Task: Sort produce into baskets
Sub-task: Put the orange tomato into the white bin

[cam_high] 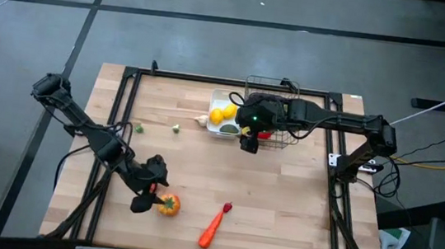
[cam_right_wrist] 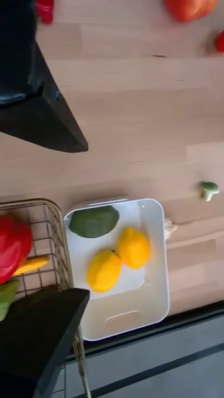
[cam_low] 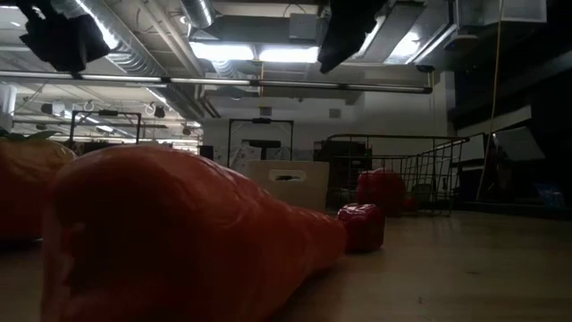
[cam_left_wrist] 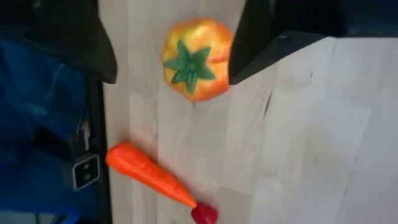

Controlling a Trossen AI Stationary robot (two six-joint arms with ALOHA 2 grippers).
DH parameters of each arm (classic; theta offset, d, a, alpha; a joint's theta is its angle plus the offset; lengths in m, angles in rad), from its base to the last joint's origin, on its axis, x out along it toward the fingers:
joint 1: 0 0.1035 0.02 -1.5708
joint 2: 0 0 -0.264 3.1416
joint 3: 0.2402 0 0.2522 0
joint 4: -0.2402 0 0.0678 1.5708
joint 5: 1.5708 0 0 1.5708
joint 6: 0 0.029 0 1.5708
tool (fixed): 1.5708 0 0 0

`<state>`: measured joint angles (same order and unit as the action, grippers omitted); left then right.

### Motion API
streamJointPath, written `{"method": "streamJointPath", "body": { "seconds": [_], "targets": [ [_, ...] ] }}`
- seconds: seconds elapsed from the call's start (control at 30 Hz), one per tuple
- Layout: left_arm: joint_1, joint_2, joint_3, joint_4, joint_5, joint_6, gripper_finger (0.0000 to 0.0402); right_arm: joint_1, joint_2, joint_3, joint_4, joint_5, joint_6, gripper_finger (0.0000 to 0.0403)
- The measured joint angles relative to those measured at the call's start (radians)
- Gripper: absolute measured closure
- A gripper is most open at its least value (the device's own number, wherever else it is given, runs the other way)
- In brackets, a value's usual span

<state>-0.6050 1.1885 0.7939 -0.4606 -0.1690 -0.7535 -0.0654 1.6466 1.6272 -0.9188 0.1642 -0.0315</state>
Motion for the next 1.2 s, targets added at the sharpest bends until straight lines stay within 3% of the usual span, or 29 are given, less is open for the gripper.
{"method": "streamJointPath", "body": {
  "seconds": [0.17, 0.23, 0.73, 1.2],
  "targets": [
    [-0.032, 0.0, 0.0, -0.064, -0.014, 0.013, 0.0018, 0.0, 0.0, 0.0, 0.01, 0.0, 0.0, 0.0031],
    [-0.04, 0.002, 0.0, -0.079, -0.024, 0.024, 0.0006, 0.0, 0.0, 0.0, 0.01, 0.0, 0.0, 0.0031],
    [-0.036, 0.188, 0.0, -0.031, 0.003, 0.019, 0.0017, 0.0, 0.0, 0.0, 0.012, 0.0, 0.0, 0.0031],
    [-0.036, 0.27, 0.0, 0.088, 0.005, -0.135, 0.0018, 0.0, 0.0, 0.0, 0.013, 0.0, 0.0, 0.0031]
  ]
}}
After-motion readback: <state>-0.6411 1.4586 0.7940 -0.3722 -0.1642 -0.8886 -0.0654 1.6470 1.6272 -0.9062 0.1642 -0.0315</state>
